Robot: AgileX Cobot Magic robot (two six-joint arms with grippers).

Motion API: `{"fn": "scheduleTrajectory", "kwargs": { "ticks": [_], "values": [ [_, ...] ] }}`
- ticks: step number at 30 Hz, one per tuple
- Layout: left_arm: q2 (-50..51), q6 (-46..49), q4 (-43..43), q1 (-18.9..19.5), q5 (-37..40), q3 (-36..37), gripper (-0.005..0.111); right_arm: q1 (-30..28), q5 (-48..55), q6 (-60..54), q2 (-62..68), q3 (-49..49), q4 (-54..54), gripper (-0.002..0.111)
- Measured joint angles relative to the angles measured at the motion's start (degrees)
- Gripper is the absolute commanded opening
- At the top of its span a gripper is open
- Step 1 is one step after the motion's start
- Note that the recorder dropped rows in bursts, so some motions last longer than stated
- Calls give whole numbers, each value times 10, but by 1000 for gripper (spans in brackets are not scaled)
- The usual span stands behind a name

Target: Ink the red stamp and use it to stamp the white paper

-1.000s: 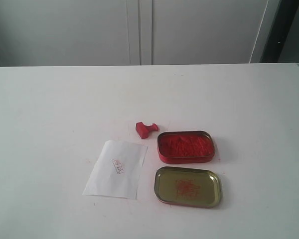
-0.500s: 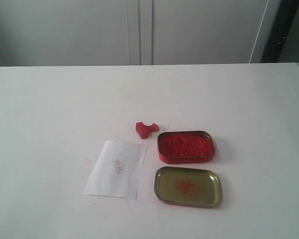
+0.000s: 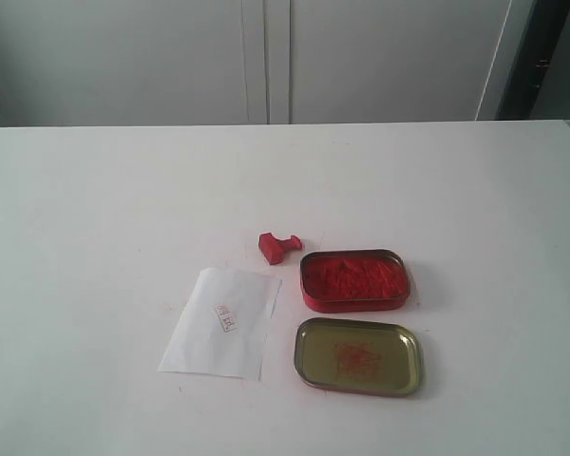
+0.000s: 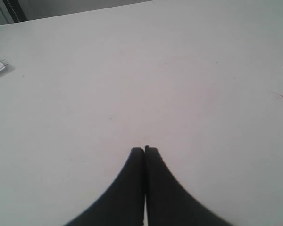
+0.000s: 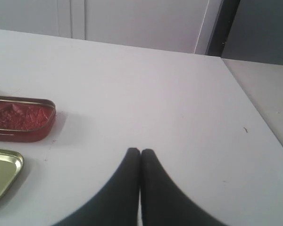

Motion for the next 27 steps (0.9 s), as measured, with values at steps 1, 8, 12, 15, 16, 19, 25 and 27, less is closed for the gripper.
{"fn": "scheduleTrajectory", "kwargs": {
  "ticks": [1, 8, 12, 15, 16, 19, 25, 27],
  "values": [
    [0, 0, 0, 0, 0, 0, 0, 0, 4, 0, 0, 0, 0, 0],
    [0, 0, 0, 0, 0, 0, 0, 0, 10, 0, 0, 0, 0, 0],
    [0, 0, 0, 0, 0, 0, 0, 0, 10, 0, 0, 0, 0, 0],
    [0, 0, 0, 0, 0, 0, 0, 0, 10, 0, 0, 0, 0, 0],
    [0, 0, 0, 0, 0, 0, 0, 0, 10, 0, 0, 0, 0, 0],
    [0, 0, 0, 0, 0, 0, 0, 0, 10, 0, 0, 0, 0, 0],
    [0, 0, 0, 0, 0, 0, 0, 0, 10, 0, 0, 0, 0, 0],
    [0, 0, 0, 0, 0, 0, 0, 0, 10, 0, 0, 0, 0, 0]
  ]
}}
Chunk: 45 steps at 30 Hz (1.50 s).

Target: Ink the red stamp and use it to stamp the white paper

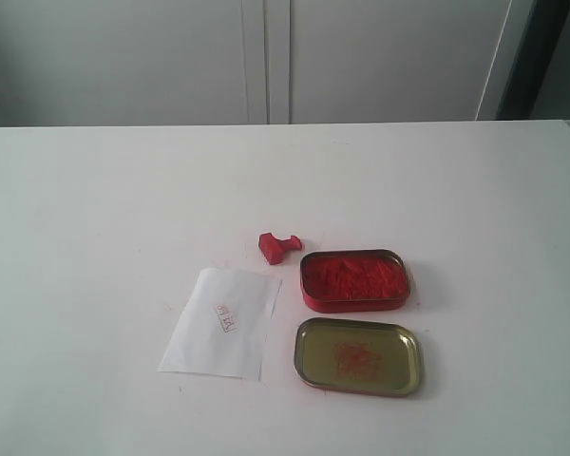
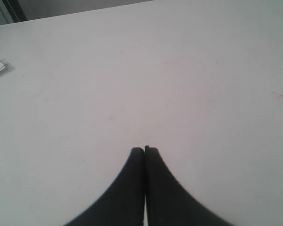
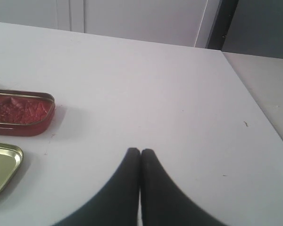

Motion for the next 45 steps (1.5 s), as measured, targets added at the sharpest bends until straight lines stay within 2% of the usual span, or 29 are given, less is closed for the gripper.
{"fn": "scheduleTrajectory", "kwargs": {
  "ticks": [45],
  "values": [
    [0, 0, 0, 0, 0, 0, 0, 0, 1, 0, 0, 0, 45, 0]
  ]
}}
